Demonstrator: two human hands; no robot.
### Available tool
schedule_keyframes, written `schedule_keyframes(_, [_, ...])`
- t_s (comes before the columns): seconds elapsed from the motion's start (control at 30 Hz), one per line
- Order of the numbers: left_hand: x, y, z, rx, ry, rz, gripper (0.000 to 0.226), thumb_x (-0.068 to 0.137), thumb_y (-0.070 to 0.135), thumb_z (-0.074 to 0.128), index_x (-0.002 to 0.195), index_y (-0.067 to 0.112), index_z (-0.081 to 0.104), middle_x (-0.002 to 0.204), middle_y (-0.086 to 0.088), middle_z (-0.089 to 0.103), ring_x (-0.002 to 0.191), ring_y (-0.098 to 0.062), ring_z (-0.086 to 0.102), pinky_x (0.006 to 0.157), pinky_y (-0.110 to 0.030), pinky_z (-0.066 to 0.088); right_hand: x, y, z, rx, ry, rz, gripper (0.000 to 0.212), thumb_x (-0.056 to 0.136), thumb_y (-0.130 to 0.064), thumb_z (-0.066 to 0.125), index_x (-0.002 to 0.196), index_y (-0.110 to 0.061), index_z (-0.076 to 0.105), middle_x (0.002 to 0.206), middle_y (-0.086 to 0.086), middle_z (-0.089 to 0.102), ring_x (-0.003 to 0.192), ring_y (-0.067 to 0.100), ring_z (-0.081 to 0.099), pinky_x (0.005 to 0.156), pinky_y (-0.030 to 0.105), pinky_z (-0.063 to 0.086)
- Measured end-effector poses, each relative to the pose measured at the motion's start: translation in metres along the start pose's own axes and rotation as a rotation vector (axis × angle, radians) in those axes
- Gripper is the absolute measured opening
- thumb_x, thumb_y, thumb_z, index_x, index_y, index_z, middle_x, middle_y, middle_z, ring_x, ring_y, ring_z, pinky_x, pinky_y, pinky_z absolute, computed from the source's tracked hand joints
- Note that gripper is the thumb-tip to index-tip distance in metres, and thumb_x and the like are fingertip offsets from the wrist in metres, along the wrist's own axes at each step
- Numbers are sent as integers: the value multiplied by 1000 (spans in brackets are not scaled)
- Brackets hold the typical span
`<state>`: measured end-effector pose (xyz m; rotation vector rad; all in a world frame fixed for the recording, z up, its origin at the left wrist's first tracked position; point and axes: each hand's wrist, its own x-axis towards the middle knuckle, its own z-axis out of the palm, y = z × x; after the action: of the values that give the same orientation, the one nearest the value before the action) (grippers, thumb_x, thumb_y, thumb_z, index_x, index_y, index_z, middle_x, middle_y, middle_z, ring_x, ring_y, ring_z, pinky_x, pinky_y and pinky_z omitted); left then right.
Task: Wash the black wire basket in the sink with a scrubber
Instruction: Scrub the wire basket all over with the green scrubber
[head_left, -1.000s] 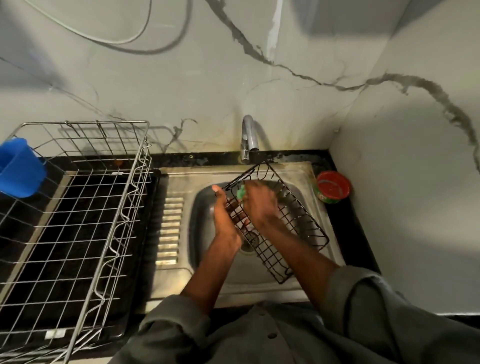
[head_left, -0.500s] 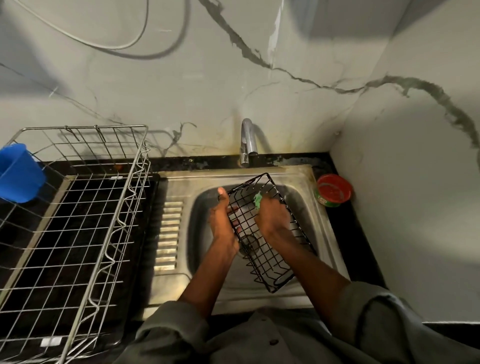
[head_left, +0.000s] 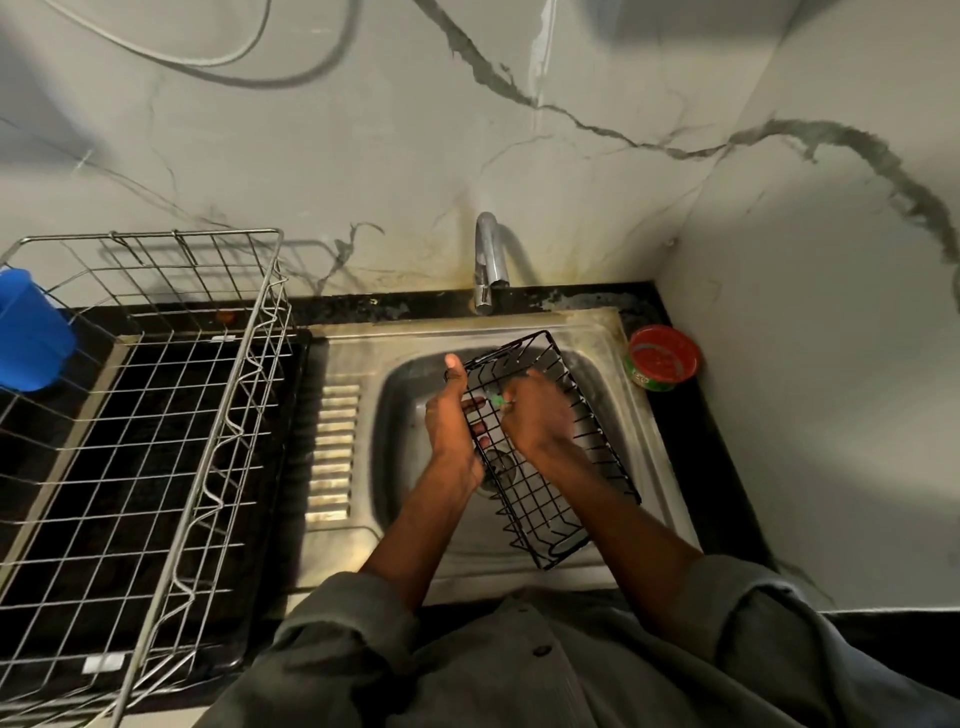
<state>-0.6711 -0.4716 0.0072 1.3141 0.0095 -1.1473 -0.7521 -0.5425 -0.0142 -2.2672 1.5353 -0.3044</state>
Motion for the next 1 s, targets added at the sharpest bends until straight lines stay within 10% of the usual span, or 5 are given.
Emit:
schedule_keyframes(0.17, [11, -6, -7, 11, -18, -41, 110, 56, 96, 70, 113, 2, 75, 122, -34, 67, 95, -40, 65, 96, -62, 52, 4, 10, -3, 390, -14, 64, 24, 85, -5, 73, 81, -28, 67, 86, -10, 71, 85, 6, 67, 79, 31, 56])
schedule_keyframes(0.5, [-3, -1, 3, 34, -36, -1, 88, 77, 84, 61, 121, 9, 74, 110, -16, 79, 103, -36, 76, 97, -55, 59, 6, 0, -19, 1237, -277, 367, 27, 91, 4, 68, 111, -13, 67, 116, 10, 72, 98, 21, 69, 72, 30, 56])
schedule_keyframes(0.7, [1, -6, 5, 39, -12, -56, 96, 68, 90, 68, 121, 11, 75, 113, -16, 78, 116, -41, 70, 106, -61, 49, 6, 9, -10, 522, -99, 243, 29, 83, -1, 78, 108, -13, 73, 106, 4, 74, 100, 18, 71, 73, 20, 53])
schedule_keyframes(0.8, [-4, -2, 7, 35, -17, -37, 89, 78, 88, 58, 114, 9, 76, 102, -10, 81, 87, -24, 80, 83, -43, 63, 4, 14, -10, 49, 36, 87, 27, 90, -9, 71, 115, -20, 72, 108, 3, 73, 91, 18, 70, 75, 27, 59])
schedule_keyframes(1.0, [-3, 2, 10, -53, 33, -24, 76, 84, 80, 60, 117, 13, 73, 107, -9, 80, 102, -26, 76, 77, -37, 57, -5, -8, -6, 173, -164, -364, 26, 88, -5, 71, 112, -16, 74, 104, 1, 72, 85, 7, 63, 65, 13, 48])
